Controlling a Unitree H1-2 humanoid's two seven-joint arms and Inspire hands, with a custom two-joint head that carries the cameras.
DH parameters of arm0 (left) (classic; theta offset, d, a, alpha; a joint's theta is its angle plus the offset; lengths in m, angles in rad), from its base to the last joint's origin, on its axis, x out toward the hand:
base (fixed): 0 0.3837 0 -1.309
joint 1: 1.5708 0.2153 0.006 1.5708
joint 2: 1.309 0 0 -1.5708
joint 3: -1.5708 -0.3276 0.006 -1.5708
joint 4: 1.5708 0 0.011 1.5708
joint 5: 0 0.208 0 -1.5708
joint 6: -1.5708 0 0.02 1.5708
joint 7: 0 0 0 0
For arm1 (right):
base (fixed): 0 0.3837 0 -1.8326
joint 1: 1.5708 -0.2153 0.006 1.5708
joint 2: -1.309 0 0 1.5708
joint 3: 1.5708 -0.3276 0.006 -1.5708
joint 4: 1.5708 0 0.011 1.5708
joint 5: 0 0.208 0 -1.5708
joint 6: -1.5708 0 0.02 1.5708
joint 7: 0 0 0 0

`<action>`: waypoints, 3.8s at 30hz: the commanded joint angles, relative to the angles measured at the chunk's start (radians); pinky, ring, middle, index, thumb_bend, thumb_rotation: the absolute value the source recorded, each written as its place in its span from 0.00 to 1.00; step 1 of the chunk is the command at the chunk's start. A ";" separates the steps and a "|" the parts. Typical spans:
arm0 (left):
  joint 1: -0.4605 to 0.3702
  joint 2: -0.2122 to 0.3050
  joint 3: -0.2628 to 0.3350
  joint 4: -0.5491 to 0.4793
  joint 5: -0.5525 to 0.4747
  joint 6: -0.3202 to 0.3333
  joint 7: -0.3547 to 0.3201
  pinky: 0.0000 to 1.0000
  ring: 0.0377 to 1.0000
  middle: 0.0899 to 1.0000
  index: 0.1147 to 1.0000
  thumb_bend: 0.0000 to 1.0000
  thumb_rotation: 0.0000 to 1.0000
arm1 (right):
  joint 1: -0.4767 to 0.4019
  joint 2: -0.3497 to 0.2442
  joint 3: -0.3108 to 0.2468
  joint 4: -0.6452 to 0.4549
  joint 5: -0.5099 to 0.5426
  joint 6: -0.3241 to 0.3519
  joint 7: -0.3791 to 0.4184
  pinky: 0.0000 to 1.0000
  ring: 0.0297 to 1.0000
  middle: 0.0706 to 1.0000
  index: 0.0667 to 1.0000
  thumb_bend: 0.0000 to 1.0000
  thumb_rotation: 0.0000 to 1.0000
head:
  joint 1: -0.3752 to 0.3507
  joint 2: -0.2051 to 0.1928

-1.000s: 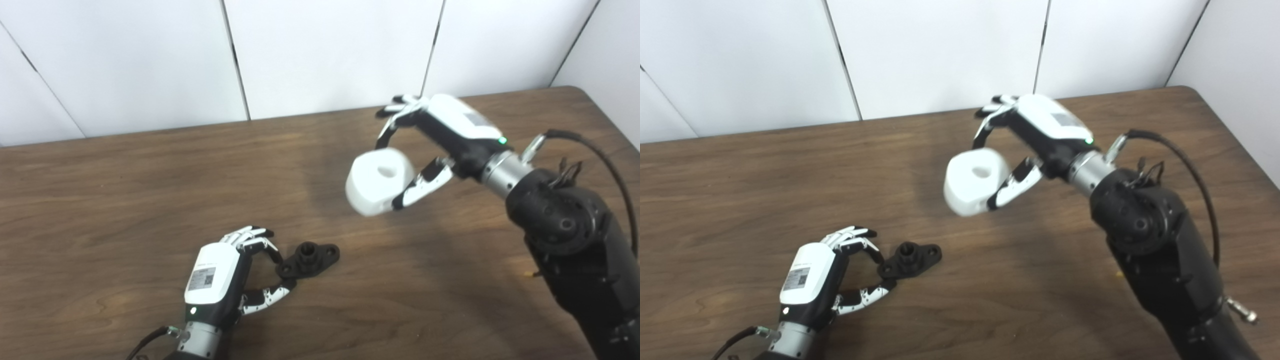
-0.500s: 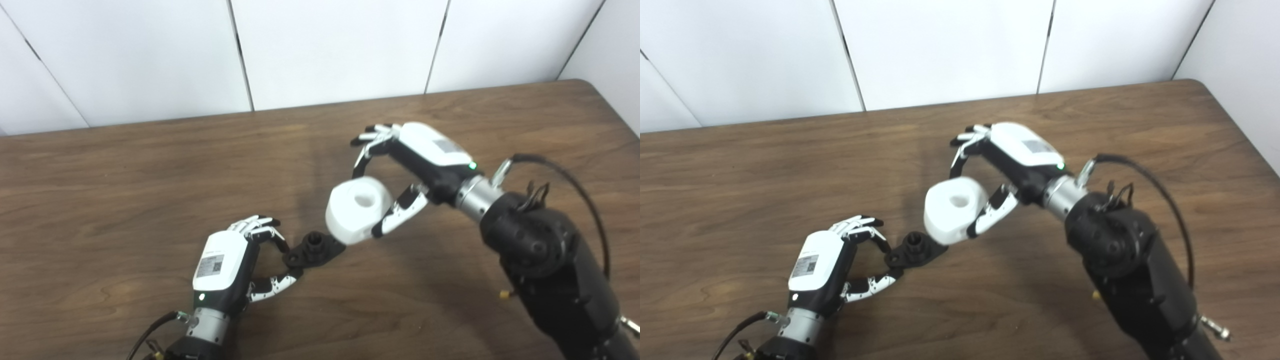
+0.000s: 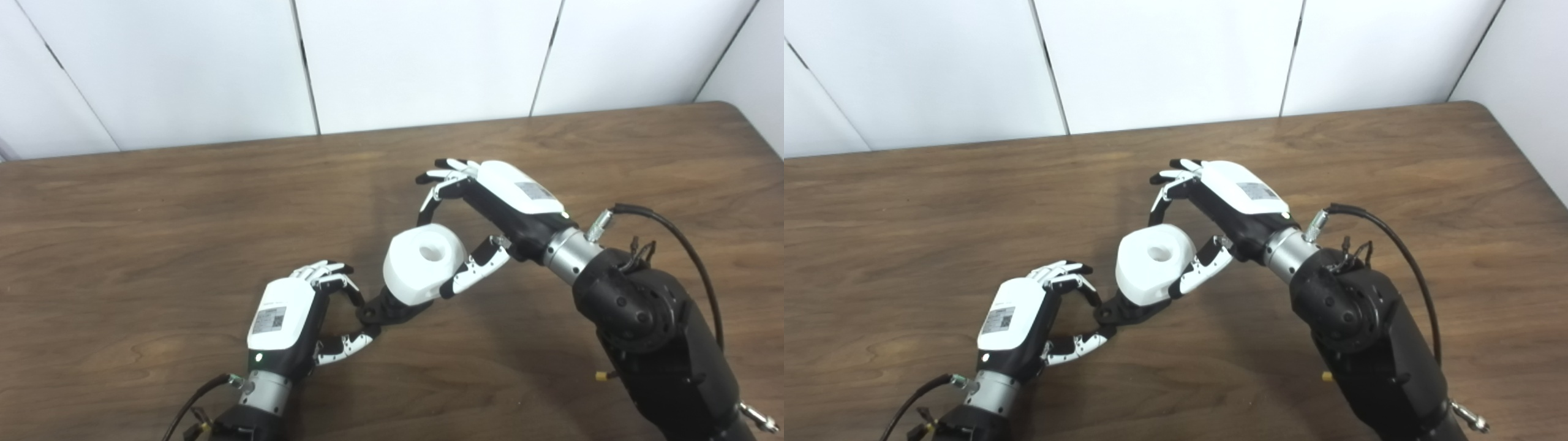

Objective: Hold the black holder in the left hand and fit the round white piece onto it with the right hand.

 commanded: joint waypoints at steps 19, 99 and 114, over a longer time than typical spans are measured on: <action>-0.017 -0.012 -0.029 0.046 0.038 0.007 0.004 0.83 0.83 0.75 0.42 0.52 0.05 | -0.049 0.013 -0.003 -0.008 0.004 -0.040 -0.025 1.00 0.96 0.86 0.45 0.52 0.14 | 0.003 -0.002; -0.029 -0.034 -0.042 0.048 0.038 0.022 0.010 0.84 0.83 0.76 0.42 0.52 0.05 | -0.060 0.021 0.052 0.011 -0.095 -0.075 0.033 1.00 0.97 0.85 0.44 0.53 0.14 | 0.005 0.006; -0.030 -0.036 -0.042 0.050 0.039 0.023 0.012 0.84 0.83 0.76 0.42 0.52 0.05 | -0.062 0.025 0.064 0.035 -0.109 -0.088 0.026 1.00 0.96 0.85 0.45 0.52 0.14 | 0.004 0.009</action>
